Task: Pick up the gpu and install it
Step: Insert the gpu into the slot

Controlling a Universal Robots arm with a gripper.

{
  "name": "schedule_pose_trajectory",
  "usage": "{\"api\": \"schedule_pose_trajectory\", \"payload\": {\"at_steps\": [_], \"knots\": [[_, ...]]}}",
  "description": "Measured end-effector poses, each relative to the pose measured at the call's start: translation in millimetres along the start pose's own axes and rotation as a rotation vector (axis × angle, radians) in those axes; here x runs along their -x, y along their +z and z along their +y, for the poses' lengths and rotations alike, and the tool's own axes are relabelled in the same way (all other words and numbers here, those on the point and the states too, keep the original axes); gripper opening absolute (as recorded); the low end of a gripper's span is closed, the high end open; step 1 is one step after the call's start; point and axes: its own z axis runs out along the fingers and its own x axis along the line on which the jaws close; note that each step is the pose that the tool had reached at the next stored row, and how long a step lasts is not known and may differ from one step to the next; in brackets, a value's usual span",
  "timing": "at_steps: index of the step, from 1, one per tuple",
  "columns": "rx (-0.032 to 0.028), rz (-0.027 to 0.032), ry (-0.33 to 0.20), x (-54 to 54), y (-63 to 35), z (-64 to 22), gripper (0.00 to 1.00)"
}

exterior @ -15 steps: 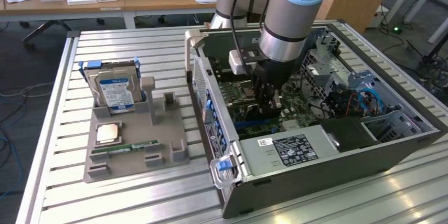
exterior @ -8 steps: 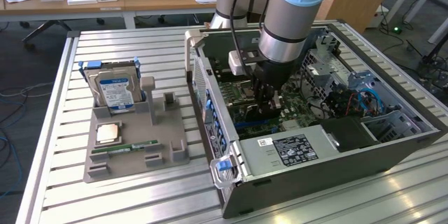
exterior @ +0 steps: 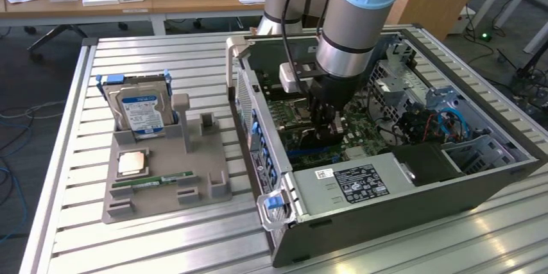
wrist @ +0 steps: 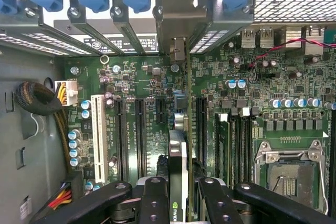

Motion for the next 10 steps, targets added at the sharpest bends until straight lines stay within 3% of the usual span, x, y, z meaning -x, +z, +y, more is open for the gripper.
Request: {"api": "schedule_pose_trajectory", "payload": {"at_steps": [10], "knots": [[-0.0002,0.0000,0.000,0.0,0.1,-0.1,0.27]]}}
